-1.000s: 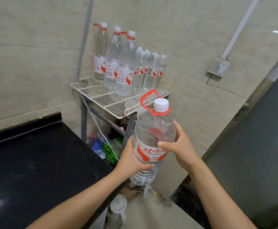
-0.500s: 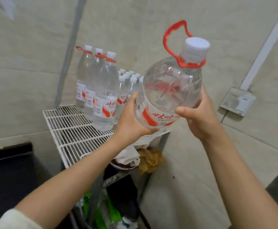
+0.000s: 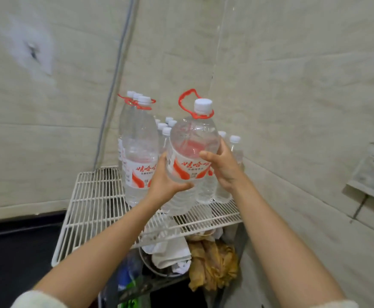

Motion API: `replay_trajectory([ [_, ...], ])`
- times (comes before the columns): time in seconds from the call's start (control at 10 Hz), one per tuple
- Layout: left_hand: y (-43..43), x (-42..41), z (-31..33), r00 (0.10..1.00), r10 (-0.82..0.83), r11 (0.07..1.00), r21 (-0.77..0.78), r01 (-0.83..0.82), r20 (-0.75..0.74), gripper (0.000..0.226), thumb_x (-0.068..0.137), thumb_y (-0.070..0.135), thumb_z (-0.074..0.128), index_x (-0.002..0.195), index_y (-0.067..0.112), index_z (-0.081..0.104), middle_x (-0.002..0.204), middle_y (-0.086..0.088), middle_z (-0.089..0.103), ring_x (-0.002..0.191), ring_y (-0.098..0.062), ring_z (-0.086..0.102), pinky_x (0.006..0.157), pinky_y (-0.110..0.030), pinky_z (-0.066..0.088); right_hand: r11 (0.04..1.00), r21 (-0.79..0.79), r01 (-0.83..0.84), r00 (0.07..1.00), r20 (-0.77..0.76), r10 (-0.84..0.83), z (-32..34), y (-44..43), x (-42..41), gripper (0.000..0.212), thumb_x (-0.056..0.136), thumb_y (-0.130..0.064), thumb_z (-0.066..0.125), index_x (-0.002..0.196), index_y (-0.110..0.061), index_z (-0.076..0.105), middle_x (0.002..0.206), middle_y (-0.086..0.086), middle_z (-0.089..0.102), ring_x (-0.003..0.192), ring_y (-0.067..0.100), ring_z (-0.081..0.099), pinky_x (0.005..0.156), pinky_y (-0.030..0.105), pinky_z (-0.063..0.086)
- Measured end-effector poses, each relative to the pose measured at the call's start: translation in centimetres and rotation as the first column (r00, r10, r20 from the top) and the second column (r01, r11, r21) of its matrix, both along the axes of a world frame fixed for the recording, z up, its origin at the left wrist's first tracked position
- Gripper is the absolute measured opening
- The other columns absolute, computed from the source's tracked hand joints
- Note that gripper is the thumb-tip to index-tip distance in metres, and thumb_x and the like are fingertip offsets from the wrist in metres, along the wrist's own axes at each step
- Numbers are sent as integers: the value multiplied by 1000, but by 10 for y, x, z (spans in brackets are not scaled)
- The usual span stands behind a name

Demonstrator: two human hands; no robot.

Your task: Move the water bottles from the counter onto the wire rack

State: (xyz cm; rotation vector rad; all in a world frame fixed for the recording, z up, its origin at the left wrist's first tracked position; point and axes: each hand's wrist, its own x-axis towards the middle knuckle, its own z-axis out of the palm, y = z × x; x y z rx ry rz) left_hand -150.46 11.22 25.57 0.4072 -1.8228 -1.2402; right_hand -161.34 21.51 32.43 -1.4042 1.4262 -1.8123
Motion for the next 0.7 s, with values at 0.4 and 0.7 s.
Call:
replay_trajectory([
  [0.4, -45, -43, -2, 994, 29, 983, 178, -49, 109, 97, 42, 31, 90, 126, 23, 42, 114, 3, 65, 107, -14, 62, 96, -41, 50, 998, 52, 23, 973, 227, -34, -13, -66, -34, 52, 82, -31, 63, 130, -22, 43, 123, 8, 61, 105, 22, 63, 93, 46, 50],
  [0.7, -28, -38, 2, 974, 146, 986, 55, -157, 171, 83, 62, 31, 83, 131, 20, 39, 129, -1, 55, 120, -19, 53, 105, -39, 41, 940, 245, 237, 971, -91, -221, -21, -15, -13, 54, 95, -36, 43, 144, -22, 24, 147, 1, 37, 125, 17, 44, 96, 35, 42],
])
